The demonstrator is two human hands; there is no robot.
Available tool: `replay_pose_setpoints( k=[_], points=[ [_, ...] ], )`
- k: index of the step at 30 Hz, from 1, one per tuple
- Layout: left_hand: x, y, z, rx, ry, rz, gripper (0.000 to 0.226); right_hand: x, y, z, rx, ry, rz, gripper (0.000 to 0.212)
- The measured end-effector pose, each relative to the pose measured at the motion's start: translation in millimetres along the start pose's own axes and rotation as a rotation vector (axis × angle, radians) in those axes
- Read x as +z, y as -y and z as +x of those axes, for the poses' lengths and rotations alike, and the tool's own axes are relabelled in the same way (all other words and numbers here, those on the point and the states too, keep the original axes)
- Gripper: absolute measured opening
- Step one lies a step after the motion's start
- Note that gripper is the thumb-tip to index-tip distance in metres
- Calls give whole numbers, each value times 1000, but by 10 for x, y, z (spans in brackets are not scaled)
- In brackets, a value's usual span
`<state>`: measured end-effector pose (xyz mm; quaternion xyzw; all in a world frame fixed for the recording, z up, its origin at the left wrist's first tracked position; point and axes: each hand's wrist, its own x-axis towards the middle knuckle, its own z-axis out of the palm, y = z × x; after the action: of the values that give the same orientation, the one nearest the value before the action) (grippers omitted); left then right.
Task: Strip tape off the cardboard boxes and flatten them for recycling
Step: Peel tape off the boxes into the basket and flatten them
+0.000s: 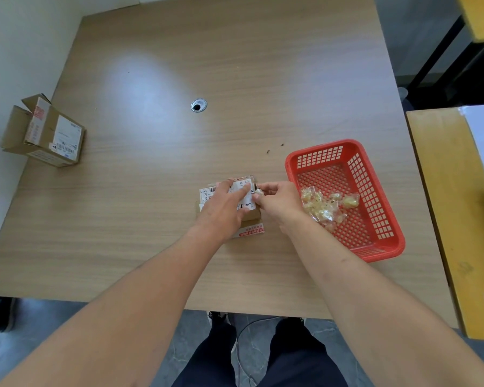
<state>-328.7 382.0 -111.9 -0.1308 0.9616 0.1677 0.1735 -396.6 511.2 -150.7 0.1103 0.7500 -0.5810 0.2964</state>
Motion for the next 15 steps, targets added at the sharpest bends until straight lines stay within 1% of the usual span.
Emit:
replay_pose_setpoints(
  k=[2, 4, 6, 8, 10, 13, 15],
  points=[
    [-3, -49, 14, -8, 31, 87, 57, 40, -24, -53, -65, -88, -51, 26],
    [6, -69, 41, -14, 45, 121, 55, 91, -32, -110, -122, -147, -92, 23],
    [43, -47, 63, -19, 56, 141, 58, 141, -36, -125, -130, -192, -66, 17],
    [86, -11, 78, -10, 54, 168, 66, 195, -36, -114, -111, -227, -33, 16],
    [123, 7, 90, 6, 46, 175, 69, 246, -59, -92, -57, -253, 79, 16],
    [118, 1, 98, 3, 60, 168, 68, 298, -103, -82, 47, -290, 319, 16],
    [116, -5, 100, -6, 62, 170, 68, 323, -119, -79, 92, -318, 435, 16]
  ],
)
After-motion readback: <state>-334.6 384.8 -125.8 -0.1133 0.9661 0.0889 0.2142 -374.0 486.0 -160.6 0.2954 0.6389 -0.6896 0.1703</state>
